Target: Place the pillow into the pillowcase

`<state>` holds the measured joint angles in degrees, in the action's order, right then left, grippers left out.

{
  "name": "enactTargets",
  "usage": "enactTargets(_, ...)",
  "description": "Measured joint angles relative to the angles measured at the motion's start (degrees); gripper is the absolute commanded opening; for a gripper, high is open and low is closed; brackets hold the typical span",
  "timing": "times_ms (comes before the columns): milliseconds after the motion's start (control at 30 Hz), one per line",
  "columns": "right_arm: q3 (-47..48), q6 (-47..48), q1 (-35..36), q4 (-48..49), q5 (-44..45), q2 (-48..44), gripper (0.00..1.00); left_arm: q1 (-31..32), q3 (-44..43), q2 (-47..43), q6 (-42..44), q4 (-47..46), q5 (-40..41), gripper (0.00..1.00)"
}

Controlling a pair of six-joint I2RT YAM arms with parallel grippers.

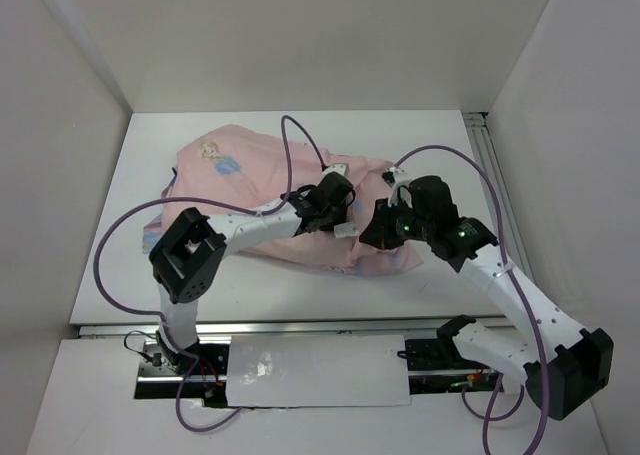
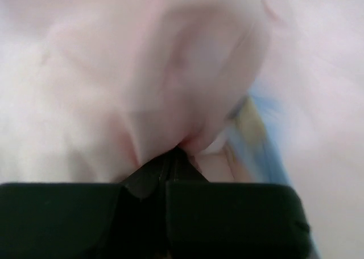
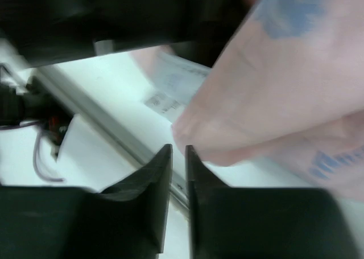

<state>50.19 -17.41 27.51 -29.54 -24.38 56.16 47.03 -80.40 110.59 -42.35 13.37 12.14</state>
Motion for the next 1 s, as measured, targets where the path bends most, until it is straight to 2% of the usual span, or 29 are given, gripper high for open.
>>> enactTargets(33, 0.26, -0.33, 0.00, -0.74, 1.68, 0.70, 0.41, -0.02, 1.42, -1.60, 0.11, -0.57, 0.04, 0.00)
enactTargets(233, 0.81, 0.46, -0.02, -3.15, 8.44, 3.21, 0.64, -0.39, 6.88, -13.09, 2.21, 0.07, 0.02, 0.00)
enactTargets(400, 0.87, 1.03, -0.02, -3.30, 10.91, 2.89, 0.66, 0.52, 7.06, -21.35, 4.50, -0.87, 0.90, 0.00)
enactTargets(533, 0.87, 1.31, -0.02, -3.26, 12.70, 2.45, 0.64, 1.75, 7.17, -22.97, 6.12, -1.86, 0.85, 0.00)
enactTargets(567, 0.87, 1.40, -0.02, -3.21, 13.07, 2.45, 0.63, 1.92, 7.26, -22.64, 6.49, -1.88, 0.55, 0.07)
enactTargets(600, 0.87, 1.42, -0.02, -3.21, 13.27, 2.47, 0.63, 2.01, 7.19, -22.03, 6.93, -1.88, 0.28, 0.29)
enactTargets(667, 0.85, 1.64, -0.02, -3.13, 13.29, 2.60, 0.63, 2.25, 5.81, -19.41, 8.24, -1.16, 0.31, 0.48)
enactTargets(700, 0.85, 1.70, -0.02, -3.08, 13.22, 2.80, 0.63, 2.29, 4.20, -17.40, 8.68, -0.17, 0.90, 0.64)
enactTargets(867, 0.63, 2.27, -0.02, -3.06, 12.28, 3.65, 0.63, 2.75, -8.44, -5.09, 9.49, 4.57, 7.21, 0.72)
enactTargets(933, 0.04, 2.62, -0.02, -2.97, 11.13, 3.65, 0.63, 2.86, -13.18, -1.25, 9.84, 6.43, 9.97, 0.69)
enactTargets(1000, -0.50, 3.08, -0.02, -3.04, 9.75, 3.72, 0.63, 2.91, -16.98, 1.75, 10.27, 8.22, 12.81, 0.58)
